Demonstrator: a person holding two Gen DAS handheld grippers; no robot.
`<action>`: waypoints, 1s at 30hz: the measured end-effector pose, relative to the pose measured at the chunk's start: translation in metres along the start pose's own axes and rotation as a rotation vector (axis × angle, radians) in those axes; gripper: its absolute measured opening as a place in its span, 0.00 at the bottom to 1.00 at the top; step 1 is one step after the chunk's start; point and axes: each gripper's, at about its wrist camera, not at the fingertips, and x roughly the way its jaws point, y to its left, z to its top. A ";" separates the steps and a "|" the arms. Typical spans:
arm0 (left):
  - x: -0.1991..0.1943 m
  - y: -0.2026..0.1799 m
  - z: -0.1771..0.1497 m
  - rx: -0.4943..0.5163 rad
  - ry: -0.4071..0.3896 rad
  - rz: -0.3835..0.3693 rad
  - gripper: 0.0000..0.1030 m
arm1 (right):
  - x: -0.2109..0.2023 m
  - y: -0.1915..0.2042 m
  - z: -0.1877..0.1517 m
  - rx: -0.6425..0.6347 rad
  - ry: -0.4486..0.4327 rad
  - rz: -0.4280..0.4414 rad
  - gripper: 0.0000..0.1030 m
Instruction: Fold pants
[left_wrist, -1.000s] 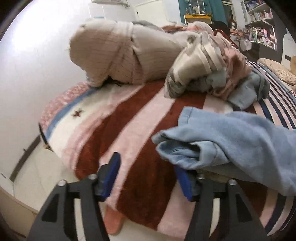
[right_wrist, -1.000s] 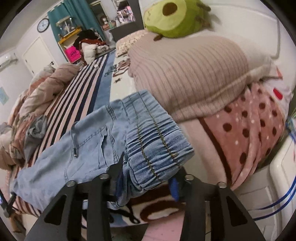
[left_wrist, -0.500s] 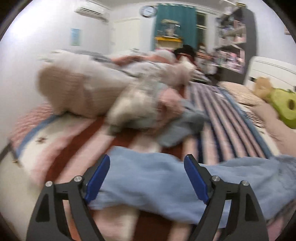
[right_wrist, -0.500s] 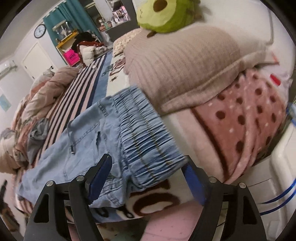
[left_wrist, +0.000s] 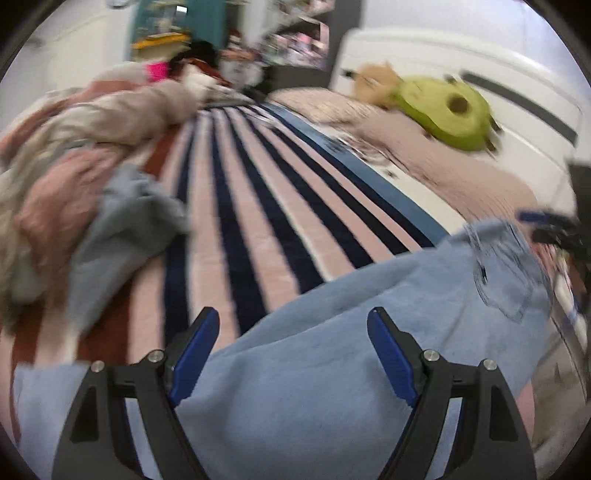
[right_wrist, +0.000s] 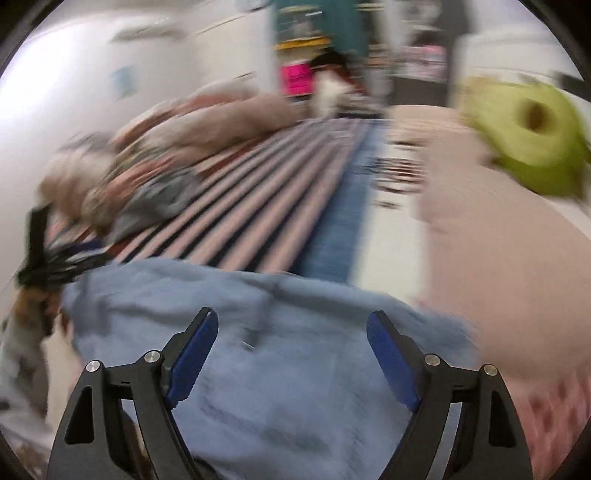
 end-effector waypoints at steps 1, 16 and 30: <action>0.010 -0.003 0.004 0.026 0.027 -0.019 0.77 | 0.017 0.006 0.010 -0.041 0.028 0.040 0.78; 0.040 -0.019 -0.026 0.144 0.159 0.033 0.46 | 0.107 0.017 0.007 -0.266 0.301 0.098 0.49; 0.024 -0.027 -0.031 0.208 0.131 0.089 0.42 | 0.071 0.038 -0.002 -0.312 0.177 -0.081 0.04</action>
